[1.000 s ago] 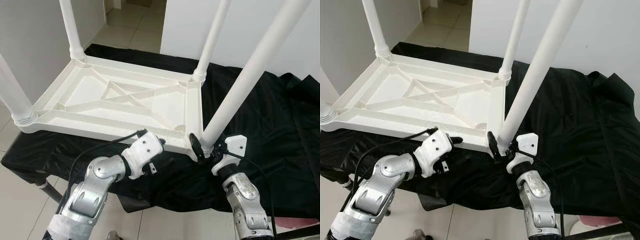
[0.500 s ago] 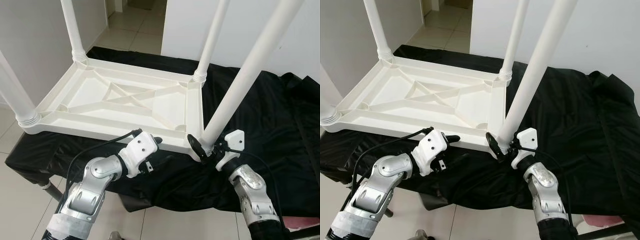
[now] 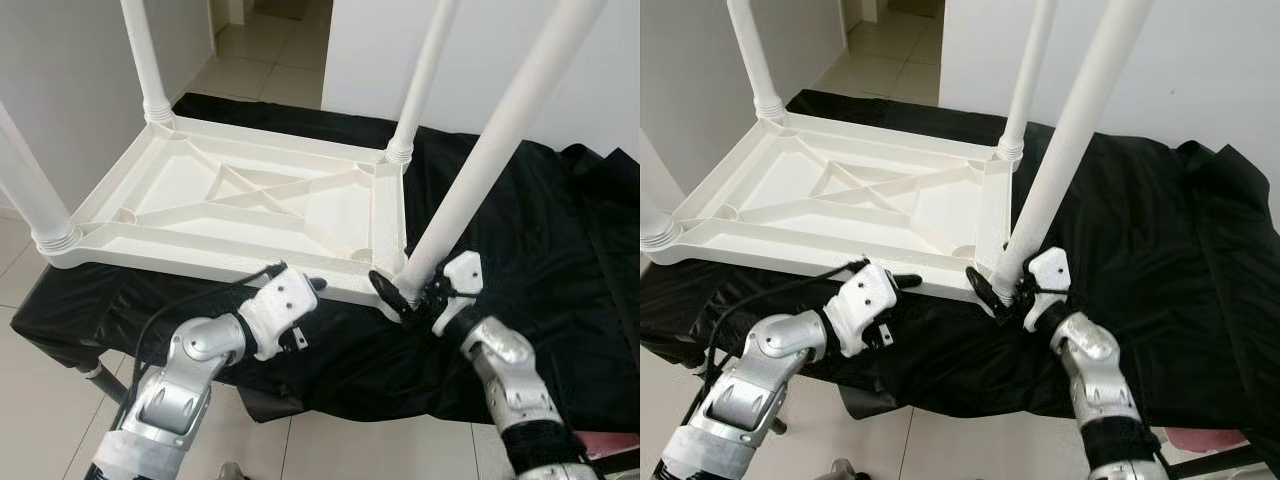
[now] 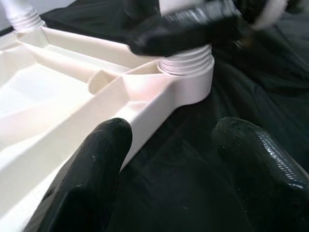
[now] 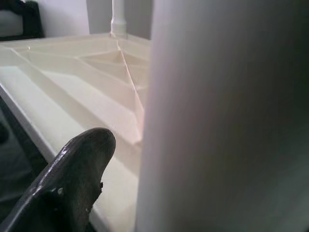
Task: Building children table
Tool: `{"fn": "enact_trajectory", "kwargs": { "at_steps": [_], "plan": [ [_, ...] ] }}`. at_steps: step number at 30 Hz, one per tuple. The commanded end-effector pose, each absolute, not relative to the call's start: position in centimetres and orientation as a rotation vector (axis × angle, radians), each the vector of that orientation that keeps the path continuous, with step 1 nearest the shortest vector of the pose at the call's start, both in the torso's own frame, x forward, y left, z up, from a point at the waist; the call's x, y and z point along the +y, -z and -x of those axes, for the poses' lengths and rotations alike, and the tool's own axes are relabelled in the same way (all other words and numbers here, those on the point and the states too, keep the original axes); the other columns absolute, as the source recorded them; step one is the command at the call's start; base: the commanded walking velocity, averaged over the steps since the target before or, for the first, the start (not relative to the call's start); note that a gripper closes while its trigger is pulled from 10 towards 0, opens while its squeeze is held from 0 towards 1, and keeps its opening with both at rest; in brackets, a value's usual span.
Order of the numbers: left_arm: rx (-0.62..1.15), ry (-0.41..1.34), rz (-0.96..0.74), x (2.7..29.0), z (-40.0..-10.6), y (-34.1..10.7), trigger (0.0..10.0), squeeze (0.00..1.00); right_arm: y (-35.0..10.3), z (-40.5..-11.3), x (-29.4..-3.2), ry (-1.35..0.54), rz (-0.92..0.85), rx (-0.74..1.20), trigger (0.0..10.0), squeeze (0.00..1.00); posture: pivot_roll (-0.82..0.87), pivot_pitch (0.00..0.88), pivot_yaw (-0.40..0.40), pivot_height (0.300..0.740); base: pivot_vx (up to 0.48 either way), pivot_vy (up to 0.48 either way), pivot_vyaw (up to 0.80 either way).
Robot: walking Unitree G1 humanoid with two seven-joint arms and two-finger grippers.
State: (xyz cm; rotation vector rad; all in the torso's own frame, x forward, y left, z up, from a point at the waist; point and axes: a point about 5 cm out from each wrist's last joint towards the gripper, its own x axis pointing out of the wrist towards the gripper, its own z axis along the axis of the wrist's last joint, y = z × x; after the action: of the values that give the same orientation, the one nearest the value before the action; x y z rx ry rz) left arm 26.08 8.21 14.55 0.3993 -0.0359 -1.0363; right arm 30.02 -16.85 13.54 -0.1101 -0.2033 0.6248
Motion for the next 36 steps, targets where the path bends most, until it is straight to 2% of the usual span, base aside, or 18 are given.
{"fn": "enact_trajectory", "kwargs": {
  "at_steps": [1,25,26,28,29,36],
  "plan": [
    [-0.059,0.985,-0.413,8.2,-26.2,-14.7,10.0,0.00,-12.8,-29.9,-17.0,-0.634,0.103,-0.177,10.0,0.00,0.05,0.074,-0.052,0.740,0.000,0.000,0.00],
    [-0.053,1.001,-0.415,8.1,-26.0,-14.5,10.0,0.00,-12.7,-30.4,-17.8,-0.657,0.101,-0.177,10.0,0.00,0.05,0.079,-0.049,0.740,0.000,0.000,0.00],
    [-0.051,1.003,-0.414,8.1,-26.0,-14.5,10.0,0.00,-12.7,-30.5,-17.8,-0.662,0.091,-0.176,9.5,0.00,0.05,0.079,-0.048,0.740,0.000,0.000,0.00],
    [-0.049,1.004,-0.413,8.1,-26.0,-14.5,10.0,0.00,-12.7,-30.5,-17.9,-0.667,0.085,-0.176,9.5,0.00,0.05,0.080,-0.047,0.740,0.000,0.000,0.00],
    [-0.048,1.005,-0.415,8.2,-25.9,-14.4,10.0,0.00,-12.7,-30.5,-18.0,-0.663,0.074,-0.178,0.0,0.00,0.05,0.080,-0.046,0.740,0.000,0.000,0.00],
    [-0.044,1.009,-0.419,8.2,-25.9,-14.4,10.0,0.00,-12.7,-30.5,-18.1,-0.656,0.078,-0.180,0.0,0.00,0.06,0.079,-0.042,0.740,0.000,0.000,0.00]
  ]
}}
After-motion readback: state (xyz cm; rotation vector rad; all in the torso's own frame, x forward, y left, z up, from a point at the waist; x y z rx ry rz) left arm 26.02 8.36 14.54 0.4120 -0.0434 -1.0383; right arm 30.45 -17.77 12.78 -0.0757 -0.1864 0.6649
